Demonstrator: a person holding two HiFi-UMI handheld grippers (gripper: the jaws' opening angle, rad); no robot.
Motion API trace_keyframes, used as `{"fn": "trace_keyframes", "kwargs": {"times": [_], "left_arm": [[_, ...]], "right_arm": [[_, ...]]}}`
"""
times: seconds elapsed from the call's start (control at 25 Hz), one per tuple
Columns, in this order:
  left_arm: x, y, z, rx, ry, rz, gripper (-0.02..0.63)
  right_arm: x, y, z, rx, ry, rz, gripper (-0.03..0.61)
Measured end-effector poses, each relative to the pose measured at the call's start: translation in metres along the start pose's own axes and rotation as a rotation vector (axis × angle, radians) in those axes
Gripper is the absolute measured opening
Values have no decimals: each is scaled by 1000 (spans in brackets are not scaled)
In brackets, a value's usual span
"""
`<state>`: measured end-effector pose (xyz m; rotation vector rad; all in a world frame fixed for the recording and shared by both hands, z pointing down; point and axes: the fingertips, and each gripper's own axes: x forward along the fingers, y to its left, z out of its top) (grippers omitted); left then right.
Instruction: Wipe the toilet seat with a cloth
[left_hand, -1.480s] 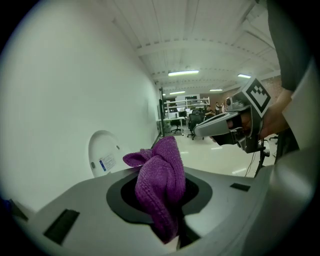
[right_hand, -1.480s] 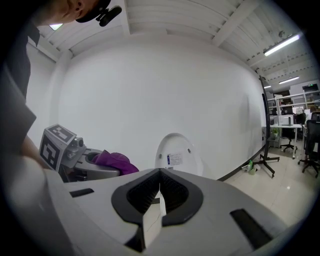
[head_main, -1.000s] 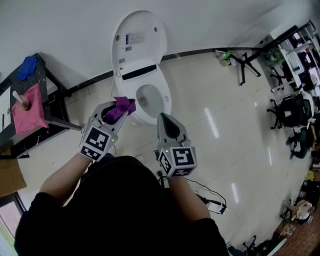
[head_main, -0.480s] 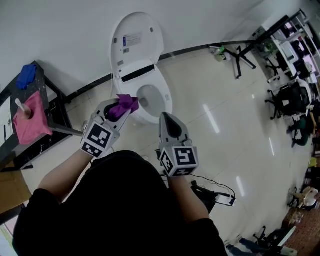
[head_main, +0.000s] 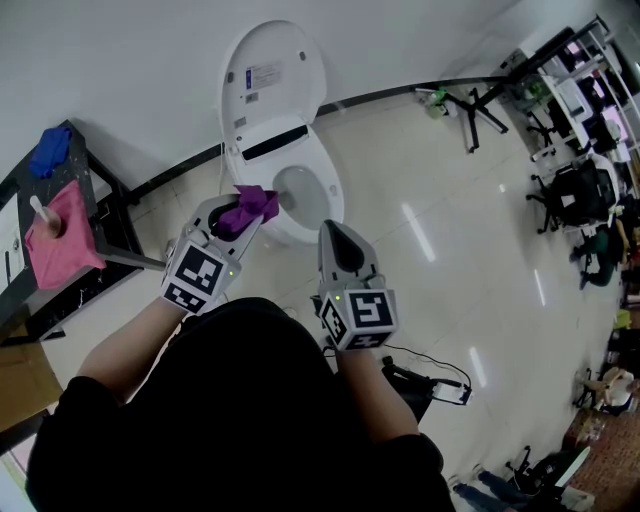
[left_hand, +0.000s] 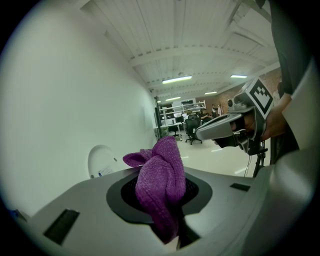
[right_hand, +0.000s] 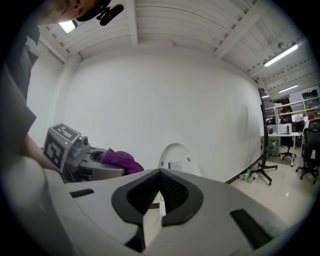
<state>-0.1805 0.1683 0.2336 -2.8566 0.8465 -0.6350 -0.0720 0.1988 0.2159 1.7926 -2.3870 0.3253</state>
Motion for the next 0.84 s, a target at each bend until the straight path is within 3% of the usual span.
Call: {"fn": "trace_keyframes", "kwargs": {"times": [0.84], "left_arm": [[-2, -7, 2, 6, 2, 2, 95]], "right_arm": [[-6, 0, 2, -14, -5, 7, 12]]}}
